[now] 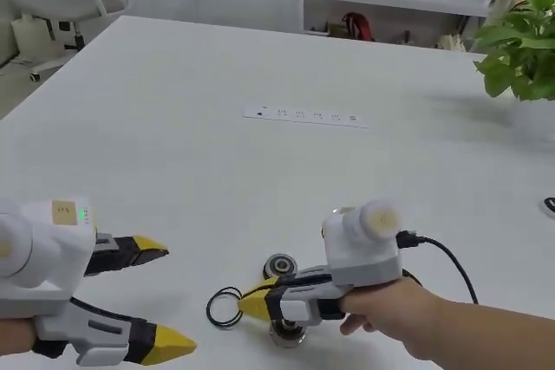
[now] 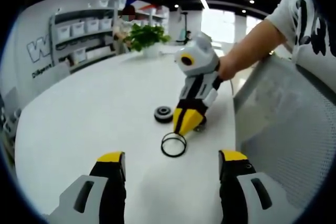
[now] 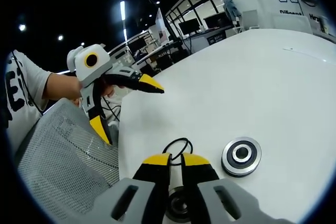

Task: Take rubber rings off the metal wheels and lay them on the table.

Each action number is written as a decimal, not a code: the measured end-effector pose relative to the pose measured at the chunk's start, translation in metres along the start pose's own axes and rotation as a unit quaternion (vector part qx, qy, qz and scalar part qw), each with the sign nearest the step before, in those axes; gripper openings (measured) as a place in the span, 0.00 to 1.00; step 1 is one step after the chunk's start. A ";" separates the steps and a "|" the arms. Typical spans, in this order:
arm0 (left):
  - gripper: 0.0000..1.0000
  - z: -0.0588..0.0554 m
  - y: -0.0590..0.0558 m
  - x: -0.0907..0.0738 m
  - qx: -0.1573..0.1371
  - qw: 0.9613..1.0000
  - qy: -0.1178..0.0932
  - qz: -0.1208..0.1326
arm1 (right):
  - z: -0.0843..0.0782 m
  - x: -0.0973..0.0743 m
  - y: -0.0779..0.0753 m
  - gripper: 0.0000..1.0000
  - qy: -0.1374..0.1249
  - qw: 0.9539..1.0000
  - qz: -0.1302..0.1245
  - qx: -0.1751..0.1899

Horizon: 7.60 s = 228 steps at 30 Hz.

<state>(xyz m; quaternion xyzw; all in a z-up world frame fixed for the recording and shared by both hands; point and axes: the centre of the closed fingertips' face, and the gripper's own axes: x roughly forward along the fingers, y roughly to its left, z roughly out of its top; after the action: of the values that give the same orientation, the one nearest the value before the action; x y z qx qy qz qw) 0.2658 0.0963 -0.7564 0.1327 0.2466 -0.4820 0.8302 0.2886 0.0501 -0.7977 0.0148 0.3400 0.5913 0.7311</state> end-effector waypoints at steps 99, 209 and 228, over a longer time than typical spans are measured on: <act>0.73 0.037 0.021 0.022 0.026 1.000 -0.017 0.004 | 0.029 -0.065 -0.032 0.31 -0.061 0.990 -0.083 -0.099; 0.48 0.043 0.022 0.098 0.016 0.999 0.007 -0.043 | 0.000 -0.053 -0.059 0.28 -0.021 0.989 -0.099 -0.107; 0.39 0.042 0.017 0.108 0.009 0.999 0.010 -0.051 | -0.001 -0.051 -0.058 0.27 -0.019 0.989 -0.097 -0.110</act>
<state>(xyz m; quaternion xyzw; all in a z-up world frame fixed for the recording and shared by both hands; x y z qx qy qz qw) 0.3367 0.0065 -0.7794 0.1328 0.2569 -0.5243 0.8010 0.3340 -0.0125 -0.7985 -0.0875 0.2584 0.5511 0.7886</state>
